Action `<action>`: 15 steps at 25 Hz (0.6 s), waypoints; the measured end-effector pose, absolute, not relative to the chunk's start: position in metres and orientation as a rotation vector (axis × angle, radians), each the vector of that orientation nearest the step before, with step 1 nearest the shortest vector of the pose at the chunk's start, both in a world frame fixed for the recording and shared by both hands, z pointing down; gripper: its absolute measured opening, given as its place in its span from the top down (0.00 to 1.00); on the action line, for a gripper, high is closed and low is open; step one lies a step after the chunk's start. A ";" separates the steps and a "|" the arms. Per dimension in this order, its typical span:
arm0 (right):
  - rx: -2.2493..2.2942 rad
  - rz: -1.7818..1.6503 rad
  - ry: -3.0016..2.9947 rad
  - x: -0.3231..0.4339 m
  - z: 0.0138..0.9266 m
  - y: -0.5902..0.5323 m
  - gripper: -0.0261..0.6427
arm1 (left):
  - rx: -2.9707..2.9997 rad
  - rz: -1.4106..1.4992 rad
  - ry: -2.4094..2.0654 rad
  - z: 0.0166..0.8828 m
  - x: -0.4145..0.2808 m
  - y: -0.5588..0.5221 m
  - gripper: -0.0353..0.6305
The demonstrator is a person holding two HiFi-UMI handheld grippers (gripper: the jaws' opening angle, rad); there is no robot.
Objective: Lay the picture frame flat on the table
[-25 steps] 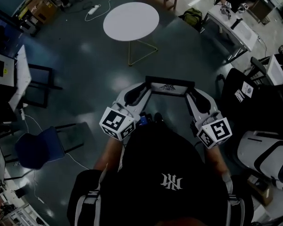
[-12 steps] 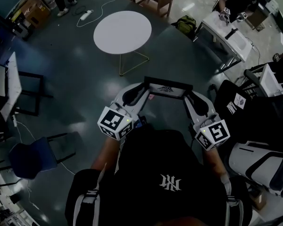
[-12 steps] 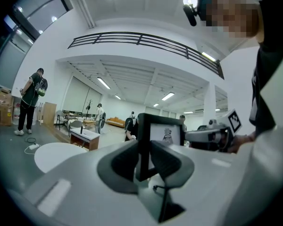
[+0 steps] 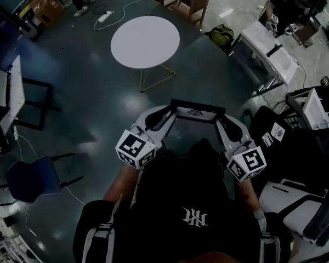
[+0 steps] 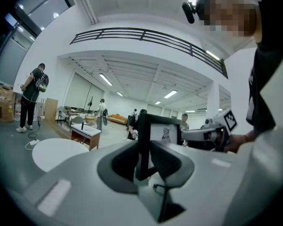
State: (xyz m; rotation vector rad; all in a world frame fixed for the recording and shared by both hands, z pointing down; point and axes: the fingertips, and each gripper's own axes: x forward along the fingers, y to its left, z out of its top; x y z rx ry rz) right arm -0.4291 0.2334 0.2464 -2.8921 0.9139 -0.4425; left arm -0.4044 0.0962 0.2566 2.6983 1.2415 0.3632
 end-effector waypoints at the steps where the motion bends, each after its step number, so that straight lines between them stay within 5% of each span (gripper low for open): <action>1: -2.886 -0.447 0.926 -0.422 0.249 0.236 0.88 | 2.705 0.367 1.228 0.258 -0.399 0.099 0.83; 15: -2.726 -0.384 1.265 -0.261 0.245 0.296 0.88 | 2.885 0.352 0.869 0.244 -0.280 0.156 0.83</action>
